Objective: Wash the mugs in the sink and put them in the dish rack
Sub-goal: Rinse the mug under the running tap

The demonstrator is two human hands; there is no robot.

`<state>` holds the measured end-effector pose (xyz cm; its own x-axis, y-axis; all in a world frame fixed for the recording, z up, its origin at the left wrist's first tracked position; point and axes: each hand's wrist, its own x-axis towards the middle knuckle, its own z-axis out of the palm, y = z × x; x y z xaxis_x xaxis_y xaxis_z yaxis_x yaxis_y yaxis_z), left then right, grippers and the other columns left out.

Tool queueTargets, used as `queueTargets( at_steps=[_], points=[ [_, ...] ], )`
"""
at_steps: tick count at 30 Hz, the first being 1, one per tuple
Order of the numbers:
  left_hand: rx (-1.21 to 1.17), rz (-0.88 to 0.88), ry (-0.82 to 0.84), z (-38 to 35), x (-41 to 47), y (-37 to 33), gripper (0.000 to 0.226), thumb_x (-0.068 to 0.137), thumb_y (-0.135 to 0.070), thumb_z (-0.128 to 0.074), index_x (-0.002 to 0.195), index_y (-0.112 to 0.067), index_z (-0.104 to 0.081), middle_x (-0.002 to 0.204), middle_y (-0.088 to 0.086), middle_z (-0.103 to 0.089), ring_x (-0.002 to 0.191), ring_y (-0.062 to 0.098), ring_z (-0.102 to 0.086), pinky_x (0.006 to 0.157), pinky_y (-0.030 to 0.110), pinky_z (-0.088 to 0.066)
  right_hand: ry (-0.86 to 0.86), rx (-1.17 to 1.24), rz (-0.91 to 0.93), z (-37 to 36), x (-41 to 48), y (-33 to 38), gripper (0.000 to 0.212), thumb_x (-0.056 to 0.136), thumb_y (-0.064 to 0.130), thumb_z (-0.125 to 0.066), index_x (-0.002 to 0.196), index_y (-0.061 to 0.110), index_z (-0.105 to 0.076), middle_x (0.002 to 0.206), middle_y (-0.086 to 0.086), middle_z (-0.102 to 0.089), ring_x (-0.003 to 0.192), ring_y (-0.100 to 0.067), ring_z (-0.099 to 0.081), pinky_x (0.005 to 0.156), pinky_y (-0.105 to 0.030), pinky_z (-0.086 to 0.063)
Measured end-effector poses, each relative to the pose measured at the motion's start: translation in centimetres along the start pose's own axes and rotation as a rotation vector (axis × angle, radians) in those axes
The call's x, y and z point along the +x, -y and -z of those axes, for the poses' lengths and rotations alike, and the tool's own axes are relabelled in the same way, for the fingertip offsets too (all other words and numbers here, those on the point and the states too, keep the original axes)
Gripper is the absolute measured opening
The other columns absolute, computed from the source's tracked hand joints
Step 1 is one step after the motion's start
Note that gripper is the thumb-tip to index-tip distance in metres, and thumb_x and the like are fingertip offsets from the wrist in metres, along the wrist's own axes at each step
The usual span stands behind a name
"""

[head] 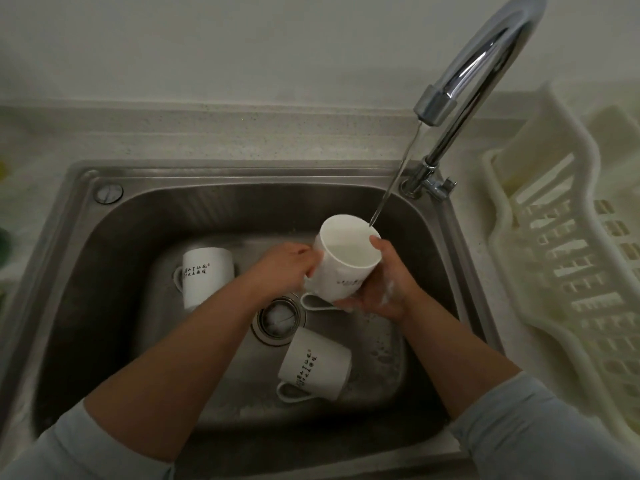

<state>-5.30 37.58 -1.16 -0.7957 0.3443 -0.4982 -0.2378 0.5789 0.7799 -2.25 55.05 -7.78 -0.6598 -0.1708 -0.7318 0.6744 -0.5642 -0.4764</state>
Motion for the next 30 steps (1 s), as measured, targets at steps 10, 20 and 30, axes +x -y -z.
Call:
queueTargets(
  at_steps=[10, 20, 30],
  points=[
    [0.082, 0.057, 0.08, 0.8, 0.1, -0.6, 0.034, 0.099, -0.024, -0.041, 0.068, -0.011, -0.048, 0.082, 0.012, -0.055, 0.099, 0.035, -0.063, 0.083, 0.043, -0.051, 0.008, 0.016, -0.024, 0.0, 0.1, -0.2, 0.068, 0.075, 0.054, -0.053, 0.136, 0.026, -0.043, 0.136, -0.019, -0.045, 0.119, -0.041, -0.047, 0.076, -0.052, -0.051],
    [0.26, -0.242, -0.187, 0.3, 1.0, -0.3, 0.035, 0.096, -0.027, -0.046, 0.091, -0.003, -0.07, 0.148, -0.007, -0.037, 0.125, 0.012, -0.043, 0.087, 0.018, -0.032, 0.129, 0.188, 0.117, -1.8, 0.5, 1.8, 0.066, 0.088, 0.067, -0.027, 0.123, 0.018, -0.055, 0.121, -0.019, -0.061, 0.106, -0.037, -0.06, 0.087, -0.05, -0.051],
    [0.239, -0.564, -0.38, -0.6, 1.8, 1.3, 0.045, 0.086, -0.047, -0.044, 0.056, -0.014, -0.055, 0.15, -0.002, -0.035, 0.11, -0.008, -0.038, 0.086, 0.017, -0.034, 0.087, 0.313, 0.218, -3.9, 0.3, 4.7, 0.067, 0.073, 0.039, -0.052, 0.135, 0.013, -0.048, 0.138, -0.018, -0.049, 0.127, -0.039, -0.044, 0.106, -0.053, -0.034]
  ],
)
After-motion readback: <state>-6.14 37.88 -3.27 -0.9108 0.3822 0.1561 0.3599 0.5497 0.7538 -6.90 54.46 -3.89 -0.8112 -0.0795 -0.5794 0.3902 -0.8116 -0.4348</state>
